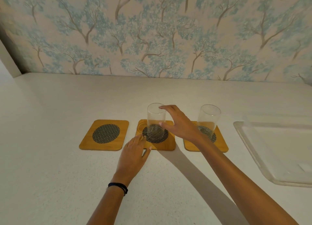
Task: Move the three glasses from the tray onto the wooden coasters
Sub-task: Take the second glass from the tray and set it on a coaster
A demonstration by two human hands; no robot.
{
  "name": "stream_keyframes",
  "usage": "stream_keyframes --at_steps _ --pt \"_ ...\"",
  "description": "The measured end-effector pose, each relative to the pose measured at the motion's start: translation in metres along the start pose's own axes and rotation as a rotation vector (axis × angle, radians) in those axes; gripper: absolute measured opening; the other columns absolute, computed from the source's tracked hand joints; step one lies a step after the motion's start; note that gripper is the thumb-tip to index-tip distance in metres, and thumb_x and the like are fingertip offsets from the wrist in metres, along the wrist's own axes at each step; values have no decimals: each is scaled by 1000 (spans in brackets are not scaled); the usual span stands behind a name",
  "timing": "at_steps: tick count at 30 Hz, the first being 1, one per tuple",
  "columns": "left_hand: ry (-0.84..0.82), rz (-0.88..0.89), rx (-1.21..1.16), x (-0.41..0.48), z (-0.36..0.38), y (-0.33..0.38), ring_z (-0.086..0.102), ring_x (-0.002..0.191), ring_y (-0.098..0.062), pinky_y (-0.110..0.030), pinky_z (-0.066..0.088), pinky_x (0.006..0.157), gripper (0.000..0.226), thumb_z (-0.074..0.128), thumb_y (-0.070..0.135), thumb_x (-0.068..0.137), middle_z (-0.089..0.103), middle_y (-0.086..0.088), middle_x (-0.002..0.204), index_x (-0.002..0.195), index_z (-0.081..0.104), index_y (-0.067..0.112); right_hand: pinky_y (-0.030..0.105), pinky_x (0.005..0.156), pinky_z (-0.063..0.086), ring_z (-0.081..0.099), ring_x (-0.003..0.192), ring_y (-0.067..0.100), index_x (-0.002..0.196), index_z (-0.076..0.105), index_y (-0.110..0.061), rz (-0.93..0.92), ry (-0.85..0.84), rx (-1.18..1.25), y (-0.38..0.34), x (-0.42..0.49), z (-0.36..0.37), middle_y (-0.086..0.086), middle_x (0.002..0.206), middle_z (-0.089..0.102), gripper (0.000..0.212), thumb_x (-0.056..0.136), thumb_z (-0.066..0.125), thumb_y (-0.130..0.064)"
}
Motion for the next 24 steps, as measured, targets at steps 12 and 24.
stream_keyframes --at_steps 12,24 --pt "189 175 -54 -14 -29 68 63 94 -19 -26 47 77 15 57 19 90 68 -5 104 102 65 14 20 97 36 42 122 3 120 55 -27 -168 14 47 3 -55 -62 -4 134 44 29 91 53 -28" --pt "58 512 -178 -13 10 210 60 96 -13 -25 50 77 27 42 28 95 67 1 106 112 60 18 27 98 44 50 118 7 106 65 -17 -244 272 22 38 -124 -149 0 122 57 19 87 60 -17"
Point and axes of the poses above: each hand's wrist, its own x-axis towards the middle knuckle, its own z-axis out of the palm, y = z × x, the point moved 7 cm from there along x, towards the middle knuckle
